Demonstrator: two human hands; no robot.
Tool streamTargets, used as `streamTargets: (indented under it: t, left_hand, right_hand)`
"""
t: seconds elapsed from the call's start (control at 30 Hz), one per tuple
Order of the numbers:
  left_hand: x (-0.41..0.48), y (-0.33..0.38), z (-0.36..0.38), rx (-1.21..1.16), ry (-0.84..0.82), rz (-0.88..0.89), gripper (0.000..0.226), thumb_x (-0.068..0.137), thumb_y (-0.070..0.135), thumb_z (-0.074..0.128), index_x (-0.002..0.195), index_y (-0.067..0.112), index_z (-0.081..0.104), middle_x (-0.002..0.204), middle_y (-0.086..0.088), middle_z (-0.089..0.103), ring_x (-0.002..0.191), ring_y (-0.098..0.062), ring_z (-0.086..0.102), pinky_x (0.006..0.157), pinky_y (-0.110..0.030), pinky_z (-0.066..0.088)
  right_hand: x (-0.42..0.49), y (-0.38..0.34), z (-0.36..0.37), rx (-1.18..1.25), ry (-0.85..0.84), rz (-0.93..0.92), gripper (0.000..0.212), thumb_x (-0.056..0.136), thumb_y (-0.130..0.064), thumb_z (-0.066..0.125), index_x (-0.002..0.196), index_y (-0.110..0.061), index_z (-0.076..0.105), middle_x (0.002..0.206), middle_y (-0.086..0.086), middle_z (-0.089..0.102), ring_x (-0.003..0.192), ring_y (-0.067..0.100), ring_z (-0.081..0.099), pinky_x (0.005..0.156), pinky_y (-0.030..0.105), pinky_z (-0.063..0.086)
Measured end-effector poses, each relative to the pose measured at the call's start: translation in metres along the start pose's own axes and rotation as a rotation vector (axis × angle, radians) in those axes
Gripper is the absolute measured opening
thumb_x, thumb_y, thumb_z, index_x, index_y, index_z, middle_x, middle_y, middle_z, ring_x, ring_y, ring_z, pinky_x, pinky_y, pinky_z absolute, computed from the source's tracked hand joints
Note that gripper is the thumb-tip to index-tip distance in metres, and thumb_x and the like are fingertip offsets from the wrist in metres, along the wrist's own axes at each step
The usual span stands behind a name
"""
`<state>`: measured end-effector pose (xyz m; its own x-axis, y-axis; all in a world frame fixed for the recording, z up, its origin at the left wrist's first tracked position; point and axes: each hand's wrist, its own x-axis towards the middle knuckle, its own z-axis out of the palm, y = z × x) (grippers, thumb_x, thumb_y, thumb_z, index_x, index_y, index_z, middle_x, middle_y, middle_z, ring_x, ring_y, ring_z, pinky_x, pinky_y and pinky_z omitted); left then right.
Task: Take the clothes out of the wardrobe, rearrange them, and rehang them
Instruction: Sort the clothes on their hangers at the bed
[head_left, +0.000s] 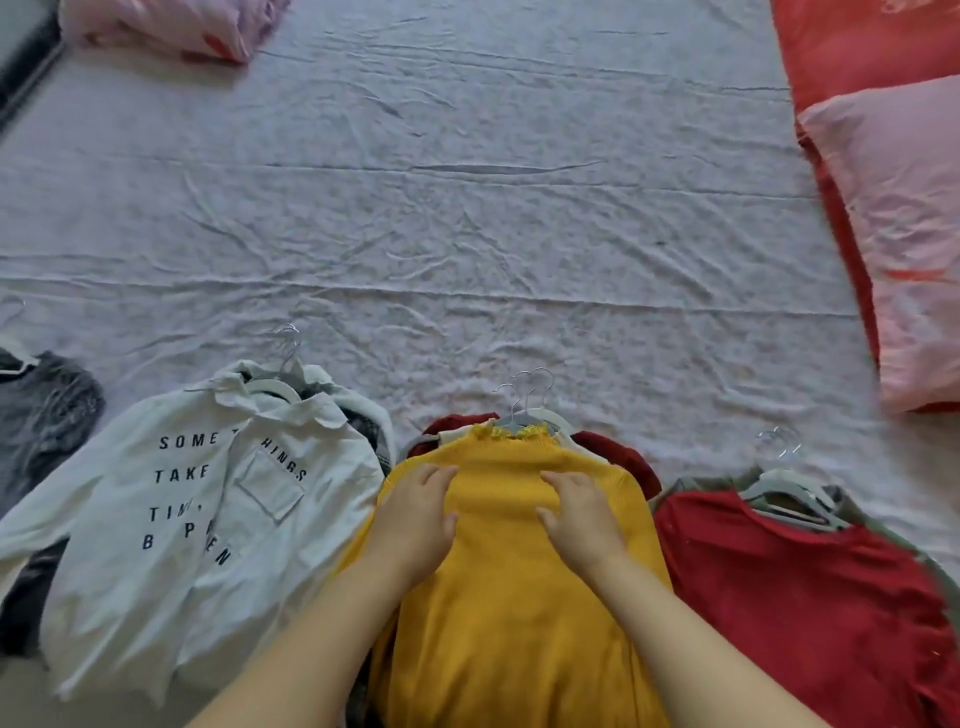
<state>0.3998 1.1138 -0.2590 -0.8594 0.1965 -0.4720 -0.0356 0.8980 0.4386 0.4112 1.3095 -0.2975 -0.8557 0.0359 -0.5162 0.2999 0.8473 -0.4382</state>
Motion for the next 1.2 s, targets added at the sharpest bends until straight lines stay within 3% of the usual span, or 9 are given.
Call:
streamTargets:
  t: [0.27, 0.57, 0.83, 1.03, 1.2]
  left_hand:
    - [-0.035, -0.014, -0.031, 0.008, 0.073, -0.039, 0.053, 0.092, 0.025, 0.052, 0.141, 0.022, 0.033, 0.141, 0.002, 0.037, 0.128, -0.02, 0.038, 0.103, -0.035, 0.035]
    - [-0.109, -0.066, -0.084, 0.071, 0.251, -0.155, 0.049, 0.094, 0.027, 0.046, 0.141, 0.023, 0.031, 0.141, 0.004, 0.037, 0.128, -0.018, 0.037, 0.102, -0.031, 0.029]
    - [-0.21, -0.173, -0.104, -0.025, 0.318, -0.356, 0.05, 0.094, 0.028, 0.045, 0.142, 0.025, 0.03, 0.143, 0.004, 0.035, 0.131, -0.018, 0.033, 0.107, -0.034, 0.025]
    - [-0.283, -0.282, -0.12, 0.016, 0.333, -0.372, 0.047, 0.093, 0.025, 0.044, 0.138, 0.023, 0.034, 0.139, 0.0, 0.039, 0.127, -0.021, 0.037, 0.104, -0.035, 0.027]
    - [-0.339, -0.376, -0.146, 0.001, 0.369, -0.398, 0.04, 0.089, 0.027, 0.046, 0.129, 0.021, 0.044, 0.129, -0.001, 0.048, 0.12, -0.024, 0.043, 0.099, -0.036, 0.032]
  right_hand:
    - [-0.033, -0.051, 0.0, 0.027, 0.01, -0.078, 0.047, 0.091, -0.026, 0.057, 0.136, -0.019, 0.044, 0.136, 0.001, 0.045, 0.127, 0.017, 0.039, 0.104, 0.029, 0.036]
    - [-0.075, -0.151, 0.002, -0.069, 0.0, -0.375, 0.048, 0.093, -0.029, 0.055, 0.137, -0.02, 0.041, 0.138, -0.001, 0.042, 0.13, 0.017, 0.035, 0.104, 0.028, 0.033]
    - [-0.124, -0.252, 0.061, -0.181, -0.093, -0.536, 0.048, 0.095, -0.031, 0.051, 0.14, -0.024, 0.037, 0.142, -0.002, 0.038, 0.131, 0.016, 0.035, 0.103, 0.028, 0.035]
    - [-0.172, -0.348, 0.145, -0.175, -0.106, -0.554, 0.046, 0.094, -0.028, 0.054, 0.138, -0.02, 0.041, 0.139, 0.001, 0.042, 0.122, 0.018, 0.046, 0.1, 0.03, 0.04]
    - [-0.212, -0.423, 0.221, -0.208, -0.134, -0.558, 0.047, 0.094, -0.029, 0.052, 0.139, -0.021, 0.039, 0.14, 0.001, 0.04, 0.127, 0.018, 0.042, 0.103, 0.029, 0.036]
